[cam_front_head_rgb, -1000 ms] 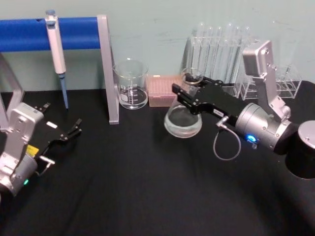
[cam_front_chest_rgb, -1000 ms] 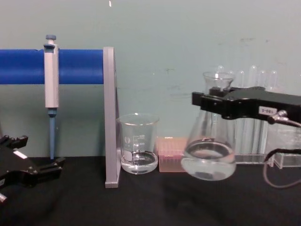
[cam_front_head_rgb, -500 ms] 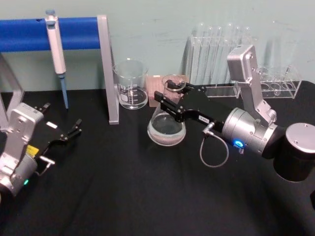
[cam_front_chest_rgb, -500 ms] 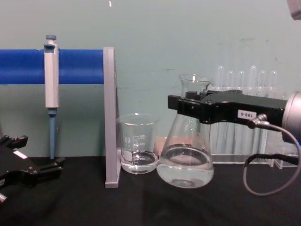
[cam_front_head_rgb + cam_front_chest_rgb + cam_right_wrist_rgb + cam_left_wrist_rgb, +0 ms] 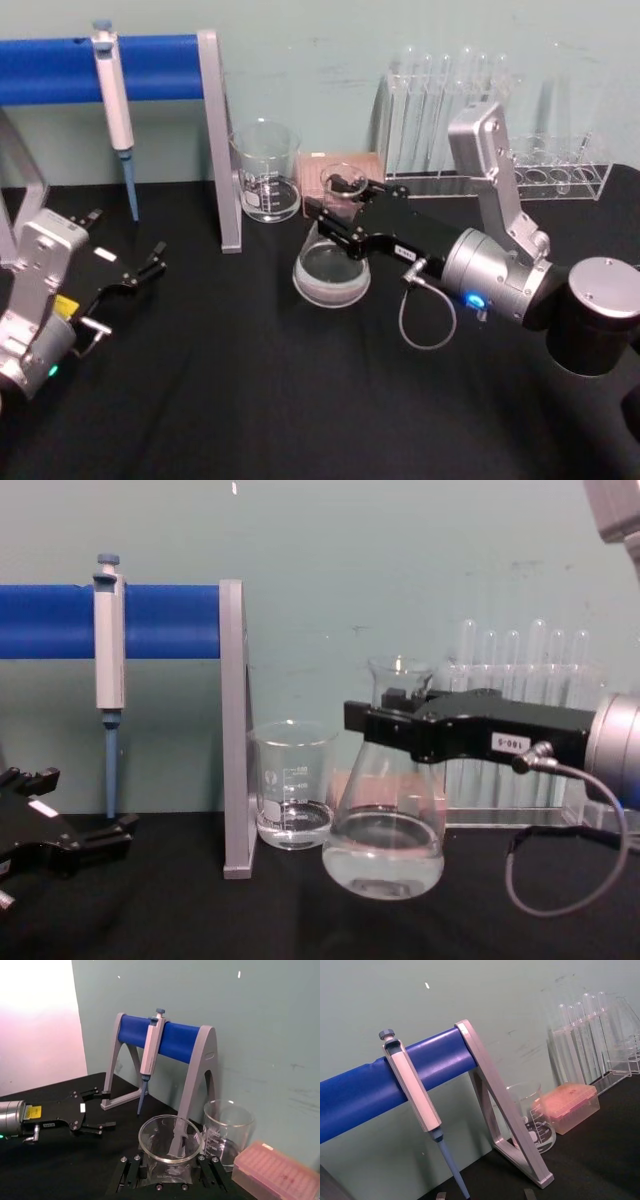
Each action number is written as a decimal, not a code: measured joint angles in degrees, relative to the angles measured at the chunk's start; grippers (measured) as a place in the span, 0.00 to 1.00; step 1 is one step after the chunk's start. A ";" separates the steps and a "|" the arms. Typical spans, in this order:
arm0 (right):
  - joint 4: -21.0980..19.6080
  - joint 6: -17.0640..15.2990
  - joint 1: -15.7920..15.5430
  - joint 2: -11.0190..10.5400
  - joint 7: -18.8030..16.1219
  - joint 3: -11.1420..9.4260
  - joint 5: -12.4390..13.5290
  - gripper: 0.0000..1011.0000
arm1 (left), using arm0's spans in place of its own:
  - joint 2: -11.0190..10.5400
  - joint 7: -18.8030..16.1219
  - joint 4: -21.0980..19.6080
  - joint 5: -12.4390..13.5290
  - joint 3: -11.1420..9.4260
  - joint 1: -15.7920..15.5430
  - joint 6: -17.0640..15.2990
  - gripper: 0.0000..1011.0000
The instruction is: Grasp the erlenmeyer flask with one hand, shake it three times, then place it back.
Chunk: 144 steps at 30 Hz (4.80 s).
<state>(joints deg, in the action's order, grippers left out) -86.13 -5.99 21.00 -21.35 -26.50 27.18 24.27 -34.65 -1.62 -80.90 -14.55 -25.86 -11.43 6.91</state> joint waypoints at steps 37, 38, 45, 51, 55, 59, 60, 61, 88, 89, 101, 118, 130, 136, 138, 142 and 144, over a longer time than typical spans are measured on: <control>8.60 3.45 1.23 2.29 -2.57 2.92 -1.55 0.44 | 0.00 0.00 0.00 0.00 0.00 0.00 0.00 0.99; 8.85 3.51 1.23 2.41 -2.59 2.91 -1.55 0.44 | 0.00 0.00 0.00 0.00 0.00 0.00 0.00 0.99; 9.82 3.66 1.18 2.79 -2.77 2.97 -1.72 0.44 | 0.00 0.00 0.00 0.00 0.00 0.00 0.00 0.99; 10.53 3.71 1.27 3.00 -2.90 3.17 -2.00 0.44 | 0.00 0.00 0.00 0.00 0.00 0.00 0.00 0.99; 11.04 3.83 1.32 3.19 -2.99 3.37 -2.39 0.44 | 0.00 0.00 0.00 0.00 0.00 0.00 0.00 0.99; 11.31 3.86 1.32 3.29 -3.11 3.48 -2.66 0.44 | 0.00 0.00 0.00 0.00 0.00 0.00 0.00 0.99; 11.35 3.87 1.31 3.31 -3.14 3.49 -2.69 0.44 | 0.00 0.00 0.00 0.00 0.00 0.00 0.00 0.99; 11.39 3.89 1.31 3.31 -3.16 3.50 -2.73 0.44 | 0.00 0.00 0.00 0.01 0.00 0.00 0.00 0.99; 11.82 3.64 1.12 3.51 -2.90 3.50 -3.77 0.44 | 0.00 0.00 0.00 0.00 0.00 0.00 0.00 0.99; 11.82 3.64 1.12 3.52 -2.90 3.50 -3.77 0.44 | 0.00 0.00 0.00 0.00 0.00 0.00 0.00 0.99; 11.82 3.60 1.11 3.48 -2.92 3.48 -3.75 0.44 | 0.00 0.00 0.00 0.00 0.00 0.00 0.00 0.99; 11.78 3.52 1.11 3.45 -2.92 3.47 -3.75 0.88 | 0.00 0.00 0.00 0.00 0.00 0.00 0.00 0.99; 11.78 3.54 1.11 3.45 -2.92 3.48 -3.72 0.99 | 0.00 0.00 0.00 0.00 0.00 0.00 0.00 0.99; 11.78 3.56 1.11 3.43 -2.97 3.48 -3.68 0.99 | 0.00 0.00 0.00 0.00 0.00 0.00 0.00 0.99; 11.54 3.57 0.97 3.01 -3.42 3.45 -3.52 0.99 | 0.00 0.00 0.00 0.00 0.00 0.00 0.00 0.99; 10.58 3.57 0.34 1.95 -4.19 3.25 -3.20 0.99 | 0.00 0.00 0.00 0.00 0.00 0.00 0.00 0.99; 9.77 3.55 -0.15 1.20 -4.55 3.14 -3.01 0.99 | 0.00 0.00 0.00 0.00 0.00 0.00 0.00 0.99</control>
<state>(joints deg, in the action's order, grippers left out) -76.37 -2.44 20.85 -20.15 -31.05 30.31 21.27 -34.65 -1.62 -80.90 -14.55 -25.86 -11.43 6.91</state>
